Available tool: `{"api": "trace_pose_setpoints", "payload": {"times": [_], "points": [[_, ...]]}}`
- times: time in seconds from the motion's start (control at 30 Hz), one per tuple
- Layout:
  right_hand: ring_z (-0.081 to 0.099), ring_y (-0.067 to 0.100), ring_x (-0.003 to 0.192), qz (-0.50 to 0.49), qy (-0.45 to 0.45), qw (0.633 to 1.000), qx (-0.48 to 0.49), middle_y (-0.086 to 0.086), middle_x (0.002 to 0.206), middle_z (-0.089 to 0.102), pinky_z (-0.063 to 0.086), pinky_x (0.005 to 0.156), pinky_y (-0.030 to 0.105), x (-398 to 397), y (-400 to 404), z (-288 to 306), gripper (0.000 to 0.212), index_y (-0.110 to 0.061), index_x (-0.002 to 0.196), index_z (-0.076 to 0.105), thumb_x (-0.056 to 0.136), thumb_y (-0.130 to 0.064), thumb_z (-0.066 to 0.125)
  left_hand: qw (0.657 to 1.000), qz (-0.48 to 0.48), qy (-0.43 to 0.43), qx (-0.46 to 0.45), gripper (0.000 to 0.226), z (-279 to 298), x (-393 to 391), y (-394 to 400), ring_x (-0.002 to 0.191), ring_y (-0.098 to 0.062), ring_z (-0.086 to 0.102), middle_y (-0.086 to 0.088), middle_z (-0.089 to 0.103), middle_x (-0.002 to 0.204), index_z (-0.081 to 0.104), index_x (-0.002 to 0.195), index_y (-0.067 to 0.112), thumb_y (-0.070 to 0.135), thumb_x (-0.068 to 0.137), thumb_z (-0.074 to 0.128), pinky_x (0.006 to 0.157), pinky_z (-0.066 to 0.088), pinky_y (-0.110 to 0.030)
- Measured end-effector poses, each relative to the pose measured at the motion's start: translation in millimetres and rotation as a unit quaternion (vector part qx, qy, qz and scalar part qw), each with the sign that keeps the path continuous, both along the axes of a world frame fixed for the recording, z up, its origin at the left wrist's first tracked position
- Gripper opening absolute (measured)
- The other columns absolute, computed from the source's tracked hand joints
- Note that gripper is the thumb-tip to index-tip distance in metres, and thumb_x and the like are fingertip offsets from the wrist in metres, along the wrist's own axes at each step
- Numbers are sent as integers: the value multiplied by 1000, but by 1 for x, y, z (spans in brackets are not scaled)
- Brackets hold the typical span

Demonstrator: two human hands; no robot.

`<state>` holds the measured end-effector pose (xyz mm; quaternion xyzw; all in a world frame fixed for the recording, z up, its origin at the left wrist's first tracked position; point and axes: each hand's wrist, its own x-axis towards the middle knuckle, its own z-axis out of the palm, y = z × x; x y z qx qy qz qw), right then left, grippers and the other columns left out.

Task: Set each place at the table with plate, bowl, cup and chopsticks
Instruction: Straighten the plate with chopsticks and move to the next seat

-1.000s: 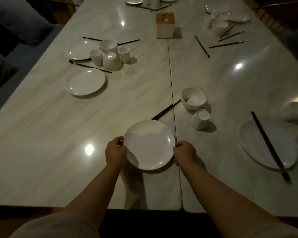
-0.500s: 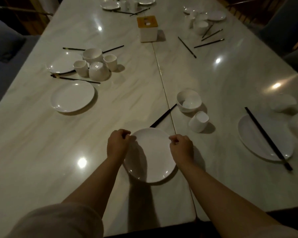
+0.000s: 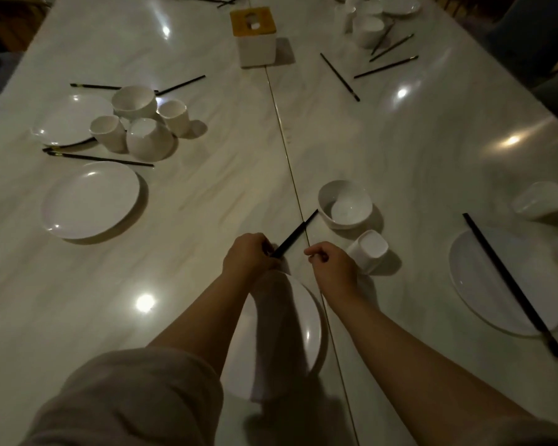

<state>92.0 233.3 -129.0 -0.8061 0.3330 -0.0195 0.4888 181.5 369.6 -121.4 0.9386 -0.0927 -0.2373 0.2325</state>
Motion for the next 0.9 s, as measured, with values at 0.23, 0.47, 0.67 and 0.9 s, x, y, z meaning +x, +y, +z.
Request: {"api": "trace_pose_setpoints", "payload": {"times": [0.23,0.47,0.67,0.9], "points": [[64,18,98,12,3,1000,14,1,101,70,55,88,38,4,-3,-2,26,-25,87,65,92,-8,46,999,22,-20,24,26,5,11,-9,85,-21,57,-10,63,103,65,103,10,22,81,70,68,47,-31],[63,18,100,18,7,999,26,2,105,69,55,87,34,4,-1,3,25,-21,91,66,93,-7,46,998,55,-37,2,28,3,23,3,94,-25,59,-12,62,109,64,110,10,18,84,67,72,47,-31],[64,17,96,21,6,999,31,1,99,69,54,84,31,5,1,1,26,-23,87,66,91,-5,47,996,80,-28,-27,23,-2,27,13,99,-24,61,-8,65,111,68,108,15,17,85,64,76,47,-30],[64,15,92,36,-12,998,53,1,100,69,48,78,21,11,7,9,22,-14,102,70,91,-7,52,983,146,4,-111,19,8,25,19,93,-18,63,-3,70,102,72,101,18,25,82,71,80,50,-29]]}}
